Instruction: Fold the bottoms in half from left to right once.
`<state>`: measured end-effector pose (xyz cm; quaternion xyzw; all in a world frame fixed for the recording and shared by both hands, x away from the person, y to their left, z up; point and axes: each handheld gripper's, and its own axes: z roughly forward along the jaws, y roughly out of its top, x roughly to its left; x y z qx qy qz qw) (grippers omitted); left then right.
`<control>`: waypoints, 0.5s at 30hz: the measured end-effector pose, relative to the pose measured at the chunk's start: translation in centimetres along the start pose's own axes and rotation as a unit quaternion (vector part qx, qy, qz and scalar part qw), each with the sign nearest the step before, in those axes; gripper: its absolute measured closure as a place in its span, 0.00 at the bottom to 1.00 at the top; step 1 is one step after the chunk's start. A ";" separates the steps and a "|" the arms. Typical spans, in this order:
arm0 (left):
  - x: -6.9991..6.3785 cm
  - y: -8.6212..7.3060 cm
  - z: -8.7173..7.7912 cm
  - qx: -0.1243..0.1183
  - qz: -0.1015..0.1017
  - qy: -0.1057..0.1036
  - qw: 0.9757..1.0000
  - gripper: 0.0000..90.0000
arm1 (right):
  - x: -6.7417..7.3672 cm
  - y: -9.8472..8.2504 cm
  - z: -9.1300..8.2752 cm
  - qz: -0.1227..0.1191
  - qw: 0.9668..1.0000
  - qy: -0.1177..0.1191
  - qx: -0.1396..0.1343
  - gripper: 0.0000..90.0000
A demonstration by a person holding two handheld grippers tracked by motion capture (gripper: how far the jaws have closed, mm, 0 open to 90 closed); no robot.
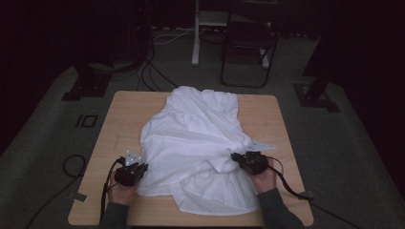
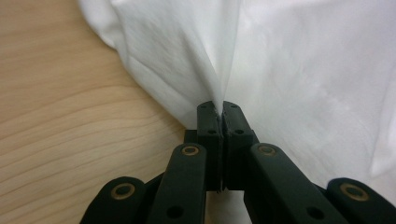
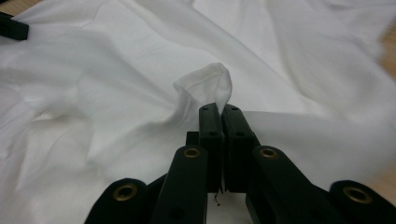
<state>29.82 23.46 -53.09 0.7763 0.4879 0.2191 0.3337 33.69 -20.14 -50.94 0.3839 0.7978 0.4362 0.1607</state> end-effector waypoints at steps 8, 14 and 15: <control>-1.1 -0.8 -4.2 -0.022 0.020 -0.001 1.000 0.98 | -1.8 -5.1 -7.6 0.039 0.998 -0.028 -0.029 0.99; -2.5 -2.6 -5.0 0.005 0.029 -0.013 0.999 0.98 | -1.4 -10.6 -10.0 0.062 0.997 -0.032 0.011 0.99; -2.7 -2.8 -4.8 0.009 0.032 -0.014 0.999 0.98 | -1.3 -11.2 -9.9 0.062 0.997 -0.033 0.022 0.99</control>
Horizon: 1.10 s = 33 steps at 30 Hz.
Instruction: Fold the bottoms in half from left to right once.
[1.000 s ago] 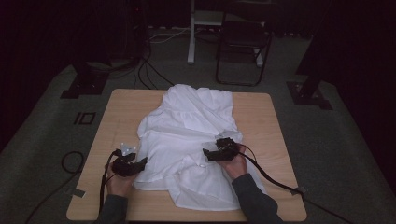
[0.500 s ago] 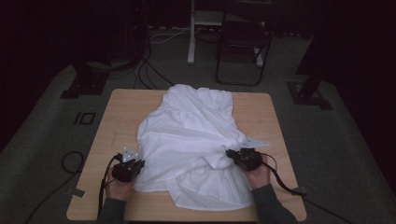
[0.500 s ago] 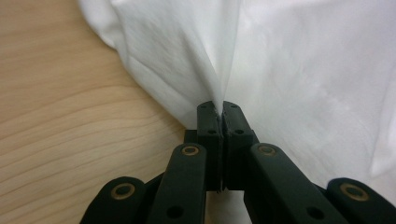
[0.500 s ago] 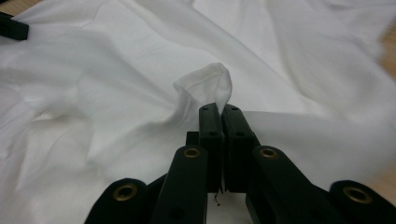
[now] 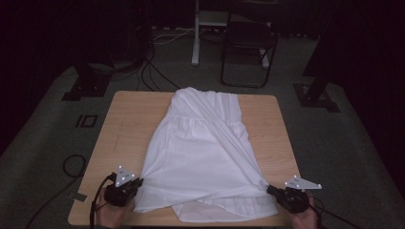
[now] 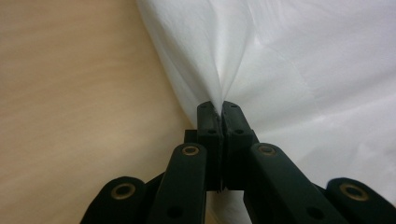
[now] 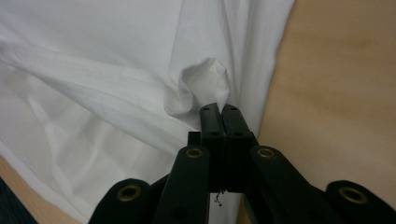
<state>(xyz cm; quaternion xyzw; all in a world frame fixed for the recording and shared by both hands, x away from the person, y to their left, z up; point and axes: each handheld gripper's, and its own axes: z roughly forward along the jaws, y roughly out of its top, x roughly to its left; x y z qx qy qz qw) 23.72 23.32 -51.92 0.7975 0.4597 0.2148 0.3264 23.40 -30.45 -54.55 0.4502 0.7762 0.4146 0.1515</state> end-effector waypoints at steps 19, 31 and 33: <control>6.8 8.2 6.0 -0.063 -0.039 0.035 0.997 0.43 | 0.2 10.3 7.5 -0.048 0.998 0.021 -0.037 0.45; 8.6 12.3 12.3 -0.023 -0.048 0.019 0.998 0.43 | 0.1 16.7 16.4 -0.063 0.998 -0.009 -0.017 0.34; 8.4 12.4 13.2 -0.014 -0.053 0.010 0.998 0.44 | 0.3 17.4 17.8 -0.067 0.998 -0.009 -0.014 0.32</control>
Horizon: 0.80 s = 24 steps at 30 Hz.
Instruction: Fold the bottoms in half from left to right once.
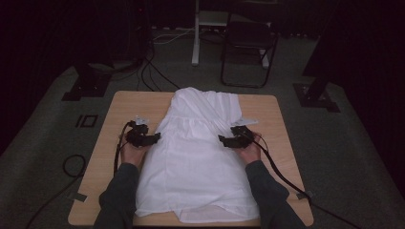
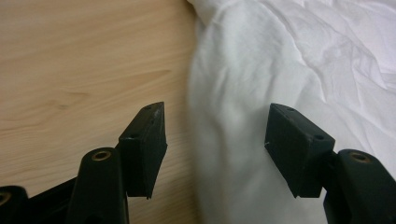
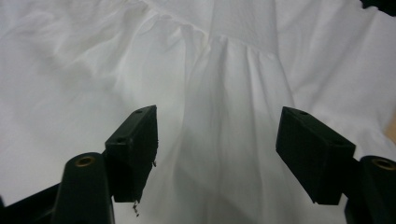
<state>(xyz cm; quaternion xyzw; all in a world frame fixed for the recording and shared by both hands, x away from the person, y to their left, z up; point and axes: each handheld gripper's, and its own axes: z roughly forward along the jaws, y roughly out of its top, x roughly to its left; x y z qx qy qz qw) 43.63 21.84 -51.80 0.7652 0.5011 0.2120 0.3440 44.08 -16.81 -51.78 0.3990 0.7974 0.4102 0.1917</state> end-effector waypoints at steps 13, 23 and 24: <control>-0.9 -0.6 1.9 0.033 0.000 -0.019 0.999 0.98 | -1.9 1.9 2.8 0.035 0.996 -0.075 0.016 0.99; -1.0 -2.9 -0.6 0.010 -0.002 0.001 1.000 0.99 | -8.2 -1.8 0.6 0.113 0.984 -0.136 0.034 0.99; -1.1 -3.2 -0.9 0.010 0.002 0.001 1.000 0.99 | -8.2 -2.4 0.8 0.113 0.984 -0.131 0.041 0.99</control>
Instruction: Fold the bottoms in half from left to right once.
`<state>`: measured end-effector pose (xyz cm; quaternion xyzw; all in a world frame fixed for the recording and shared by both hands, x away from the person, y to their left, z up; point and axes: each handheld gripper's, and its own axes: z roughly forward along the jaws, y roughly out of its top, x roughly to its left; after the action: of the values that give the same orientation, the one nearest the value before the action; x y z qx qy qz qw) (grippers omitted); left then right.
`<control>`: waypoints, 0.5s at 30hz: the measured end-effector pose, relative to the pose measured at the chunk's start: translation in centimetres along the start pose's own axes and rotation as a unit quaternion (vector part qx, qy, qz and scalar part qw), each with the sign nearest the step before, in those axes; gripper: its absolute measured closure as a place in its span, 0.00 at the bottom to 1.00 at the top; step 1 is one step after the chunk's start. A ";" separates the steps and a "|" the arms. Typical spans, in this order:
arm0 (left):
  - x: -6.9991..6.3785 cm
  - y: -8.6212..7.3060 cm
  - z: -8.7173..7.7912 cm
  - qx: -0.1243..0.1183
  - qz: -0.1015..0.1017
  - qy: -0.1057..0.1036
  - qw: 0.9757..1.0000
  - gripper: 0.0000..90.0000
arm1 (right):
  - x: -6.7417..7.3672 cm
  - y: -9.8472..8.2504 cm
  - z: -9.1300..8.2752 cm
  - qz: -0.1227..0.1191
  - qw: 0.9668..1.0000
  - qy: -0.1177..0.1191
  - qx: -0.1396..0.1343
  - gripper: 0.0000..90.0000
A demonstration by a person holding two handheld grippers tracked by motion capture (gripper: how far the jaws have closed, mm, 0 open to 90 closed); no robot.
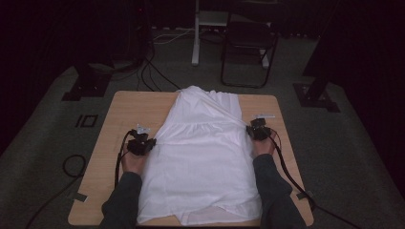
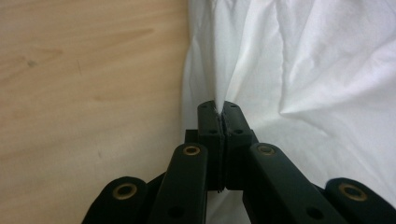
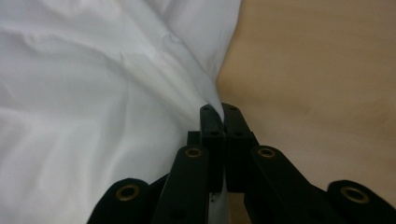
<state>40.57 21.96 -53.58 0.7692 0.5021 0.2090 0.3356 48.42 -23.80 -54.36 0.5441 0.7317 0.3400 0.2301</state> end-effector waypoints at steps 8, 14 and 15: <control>-0.7 -4.1 -2.9 -0.003 0.007 -0.011 1.000 0.99 | 0.9 -3.4 -1.7 -0.027 0.999 0.038 0.019 0.99; -1.5 -7.3 -5.4 0.003 0.012 -0.021 1.000 0.99 | 2.3 -6.9 -4.9 -0.037 0.997 0.068 0.014 0.99; -1.7 -7.7 -5.8 0.005 0.016 -0.022 1.000 0.99 | 2.5 -7.4 -5.5 -0.043 0.996 0.072 0.015 0.99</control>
<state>31.21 24.28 -55.10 0.7831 0.4834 0.1946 0.3395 39.03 -24.07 -56.20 0.4897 0.7740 0.3570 0.1833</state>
